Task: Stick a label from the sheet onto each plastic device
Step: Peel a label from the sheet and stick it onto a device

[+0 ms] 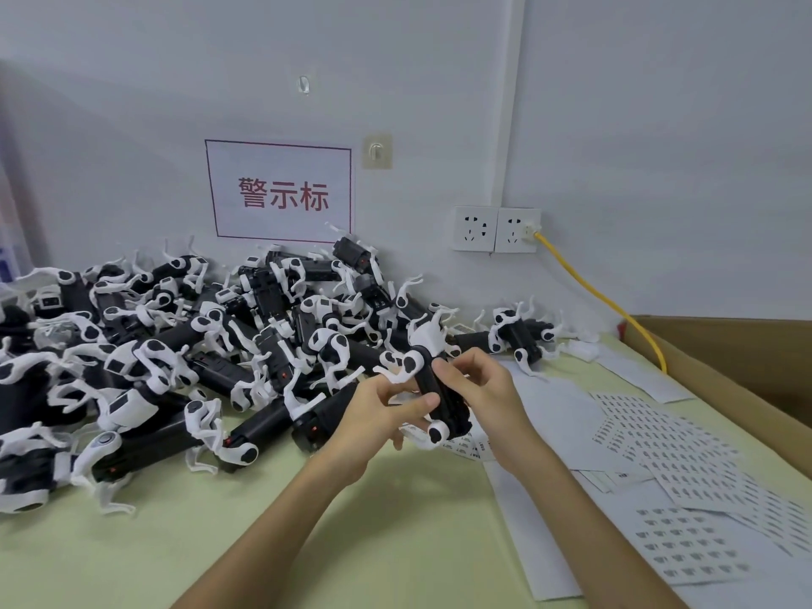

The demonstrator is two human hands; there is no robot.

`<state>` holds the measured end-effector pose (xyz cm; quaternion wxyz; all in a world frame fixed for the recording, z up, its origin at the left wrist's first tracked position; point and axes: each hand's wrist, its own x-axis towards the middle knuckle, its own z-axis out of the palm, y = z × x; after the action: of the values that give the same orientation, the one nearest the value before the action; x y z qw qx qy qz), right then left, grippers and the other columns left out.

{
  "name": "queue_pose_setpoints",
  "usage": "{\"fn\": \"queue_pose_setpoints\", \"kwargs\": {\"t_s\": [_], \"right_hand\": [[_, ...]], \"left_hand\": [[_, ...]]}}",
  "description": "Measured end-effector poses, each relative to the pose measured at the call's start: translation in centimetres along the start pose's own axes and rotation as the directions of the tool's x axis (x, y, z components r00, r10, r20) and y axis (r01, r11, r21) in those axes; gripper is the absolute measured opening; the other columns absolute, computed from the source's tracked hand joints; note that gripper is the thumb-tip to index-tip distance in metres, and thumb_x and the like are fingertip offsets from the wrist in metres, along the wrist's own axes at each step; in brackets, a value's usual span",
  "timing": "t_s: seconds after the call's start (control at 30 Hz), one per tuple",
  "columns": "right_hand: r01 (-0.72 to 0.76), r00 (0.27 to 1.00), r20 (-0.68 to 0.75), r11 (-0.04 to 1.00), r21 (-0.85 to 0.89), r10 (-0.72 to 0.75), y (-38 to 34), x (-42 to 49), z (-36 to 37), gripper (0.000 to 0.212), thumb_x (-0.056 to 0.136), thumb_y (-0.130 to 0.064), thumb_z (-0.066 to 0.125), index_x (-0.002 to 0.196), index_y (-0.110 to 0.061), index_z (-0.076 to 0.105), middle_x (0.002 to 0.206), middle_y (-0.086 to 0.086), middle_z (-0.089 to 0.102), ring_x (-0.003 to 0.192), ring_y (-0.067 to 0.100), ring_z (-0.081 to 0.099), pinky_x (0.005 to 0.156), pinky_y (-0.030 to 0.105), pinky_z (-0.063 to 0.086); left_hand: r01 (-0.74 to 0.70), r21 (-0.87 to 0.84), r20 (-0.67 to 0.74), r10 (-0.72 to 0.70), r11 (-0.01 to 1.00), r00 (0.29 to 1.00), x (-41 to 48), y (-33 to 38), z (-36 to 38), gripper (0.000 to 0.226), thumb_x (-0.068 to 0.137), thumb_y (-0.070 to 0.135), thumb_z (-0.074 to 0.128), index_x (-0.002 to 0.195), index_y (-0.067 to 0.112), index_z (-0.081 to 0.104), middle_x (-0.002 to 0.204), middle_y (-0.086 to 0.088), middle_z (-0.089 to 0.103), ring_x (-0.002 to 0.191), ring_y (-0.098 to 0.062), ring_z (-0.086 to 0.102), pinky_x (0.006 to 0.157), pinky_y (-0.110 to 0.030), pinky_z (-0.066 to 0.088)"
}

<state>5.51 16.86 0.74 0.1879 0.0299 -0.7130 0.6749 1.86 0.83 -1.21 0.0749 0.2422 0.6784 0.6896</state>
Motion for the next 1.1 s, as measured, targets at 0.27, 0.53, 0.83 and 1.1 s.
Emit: {"fn": "queue_pose_setpoints", "kwargs": {"t_s": [0.27, 0.53, 0.83, 1.1], "right_hand": [[-0.263, 0.959, 0.168, 0.936, 0.235, 0.228, -0.4, 0.0, -0.2, 0.027, 0.091, -0.036, 0.066, 0.079, -0.017, 0.049, 0.094, 0.011, 0.062, 0.085, 0.021, 0.057, 0.063, 0.031, 0.044], [-0.264, 0.944, 0.273, 0.918, 0.295, 0.184, -0.6, 0.0, -0.6, 0.011, 0.089, -0.027, 0.061, 0.09, -0.016, 0.062, 0.1, 0.011, 0.064, 0.089, 0.026, 0.057, 0.064, 0.03, 0.048], [-0.189, 0.92, 0.391, 0.899, 0.395, 0.022, -0.3, 0.4, -0.8, 0.043, 0.086, -0.006, 0.064, 0.128, -0.012, 0.063, 0.131, 0.018, 0.062, 0.117, 0.029, 0.06, 0.104, 0.047, 0.045], [-0.156, 0.949, 0.306, 0.957, 0.246, 0.076, 0.2, 0.6, -0.6, 0.034, 0.086, -0.032, 0.072, 0.119, -0.022, 0.069, 0.114, 0.003, 0.07, 0.105, 0.019, 0.065, 0.086, 0.031, 0.053]], "left_hand": [[0.006, 0.013, 0.041, -0.006, 1.0, 0.999, -0.1, 0.2, -0.3, 0.023, 0.075, 0.031, 0.08, 0.087, 0.014, 0.07, 0.094, 0.004, 0.072, 0.068, -0.021, 0.072, 0.042, -0.023, 0.036], [0.008, -0.138, 0.077, 0.003, 0.99, 0.997, -0.3, 0.2, -0.4, 0.006, 0.078, 0.025, 0.075, 0.077, 0.019, 0.075, 0.079, -0.007, 0.07, 0.056, -0.013, 0.063, 0.044, -0.019, 0.031], [0.028, -0.325, 0.121, 0.012, 0.945, 0.993, -0.4, 0.1, -1.1, 0.032, 0.08, 0.046, 0.074, 0.103, 0.024, 0.075, 0.064, 0.011, 0.064, 0.054, 0.0, 0.056, 0.043, -0.012, 0.029], [0.112, -0.318, 0.122, -0.076, 0.942, 0.99, -0.3, 0.5, -0.8, 0.04, 0.091, 0.06, 0.063, 0.11, 0.028, 0.077, 0.104, 0.002, 0.072, 0.081, -0.01, 0.061, 0.067, -0.018, 0.048]]}}
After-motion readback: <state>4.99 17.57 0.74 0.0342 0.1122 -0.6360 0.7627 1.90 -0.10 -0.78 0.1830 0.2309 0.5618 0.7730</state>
